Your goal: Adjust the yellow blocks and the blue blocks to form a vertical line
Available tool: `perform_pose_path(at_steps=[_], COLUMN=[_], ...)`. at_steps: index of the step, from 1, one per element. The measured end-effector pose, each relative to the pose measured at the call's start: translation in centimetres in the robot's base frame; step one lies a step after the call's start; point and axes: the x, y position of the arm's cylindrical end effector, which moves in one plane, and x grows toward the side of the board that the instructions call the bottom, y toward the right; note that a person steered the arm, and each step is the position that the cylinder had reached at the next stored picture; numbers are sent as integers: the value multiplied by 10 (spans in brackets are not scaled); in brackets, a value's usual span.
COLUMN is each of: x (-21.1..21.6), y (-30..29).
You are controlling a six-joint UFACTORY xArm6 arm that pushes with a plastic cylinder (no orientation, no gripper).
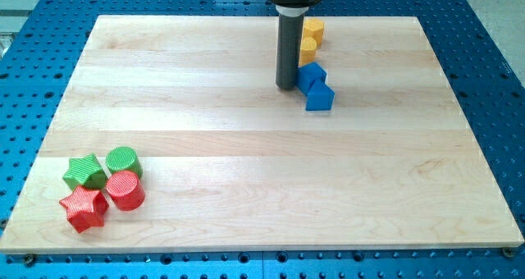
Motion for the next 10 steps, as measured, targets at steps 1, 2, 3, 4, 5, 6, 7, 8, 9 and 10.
perform_pose_path(at_steps=[1, 2, 3, 4, 5, 6, 7, 8, 9, 10], x=[-12, -20, 9, 22, 18, -4, -19, -36, -69, -74], y=[-11, -30, -25, -4, 20, 25, 2, -35, -36, -28])
